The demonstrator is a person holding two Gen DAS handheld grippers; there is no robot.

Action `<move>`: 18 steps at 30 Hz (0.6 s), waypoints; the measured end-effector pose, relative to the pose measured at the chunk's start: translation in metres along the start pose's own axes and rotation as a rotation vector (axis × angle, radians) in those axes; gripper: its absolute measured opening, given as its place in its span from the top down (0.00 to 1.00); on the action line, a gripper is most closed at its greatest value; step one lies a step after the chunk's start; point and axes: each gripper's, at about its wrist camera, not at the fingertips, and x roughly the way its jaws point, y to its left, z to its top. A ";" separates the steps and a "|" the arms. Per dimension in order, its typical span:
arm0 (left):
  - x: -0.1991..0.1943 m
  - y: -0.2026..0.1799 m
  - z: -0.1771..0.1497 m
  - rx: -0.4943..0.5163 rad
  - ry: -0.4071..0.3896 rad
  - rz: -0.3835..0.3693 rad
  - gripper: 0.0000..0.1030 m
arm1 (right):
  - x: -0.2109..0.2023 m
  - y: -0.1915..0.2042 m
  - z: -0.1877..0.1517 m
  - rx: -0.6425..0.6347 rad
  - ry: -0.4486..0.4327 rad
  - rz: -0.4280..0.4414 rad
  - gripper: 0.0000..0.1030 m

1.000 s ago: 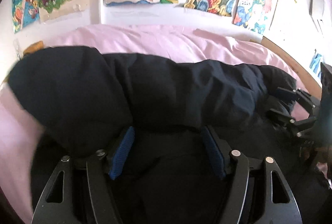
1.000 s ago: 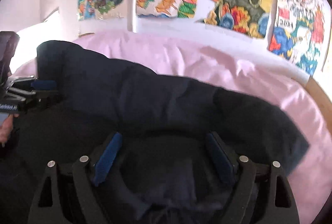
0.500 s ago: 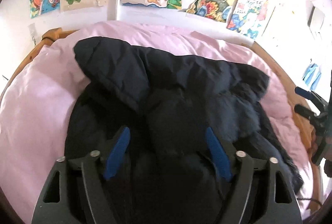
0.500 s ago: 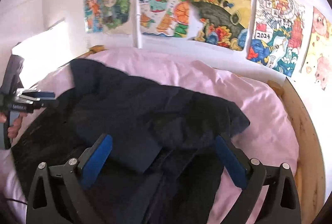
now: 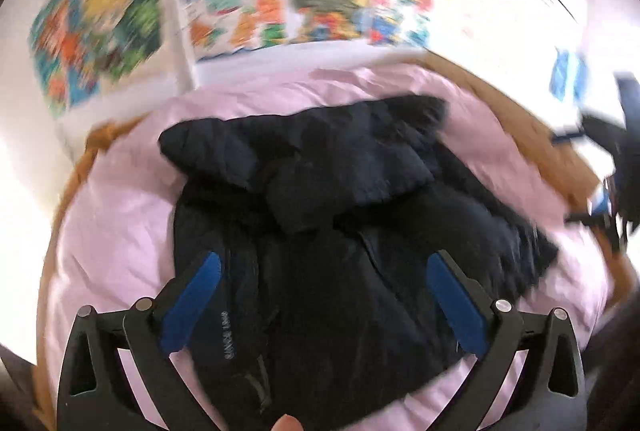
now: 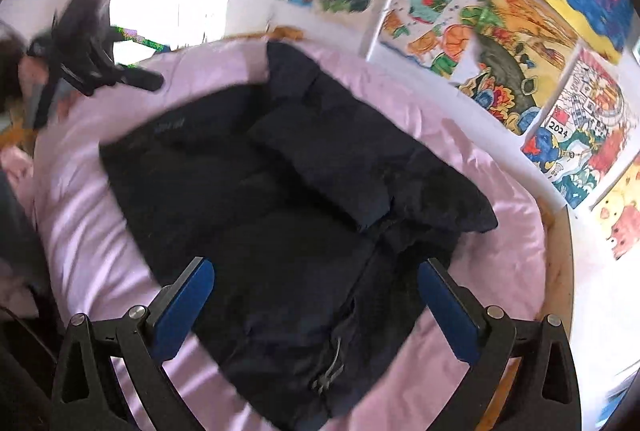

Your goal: Fold large clothes

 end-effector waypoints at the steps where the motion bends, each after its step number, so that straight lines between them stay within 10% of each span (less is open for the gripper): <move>1: -0.003 -0.008 -0.007 0.034 0.021 0.005 0.01 | 0.000 0.005 -0.004 0.003 0.014 0.003 0.00; 9: 0.012 -0.059 -0.075 0.111 0.107 -0.005 0.01 | 0.030 0.071 -0.057 -0.085 0.073 -0.003 0.00; 18: 0.056 -0.062 -0.130 0.186 0.182 0.079 0.01 | 0.079 0.106 -0.115 -0.324 0.118 -0.239 0.00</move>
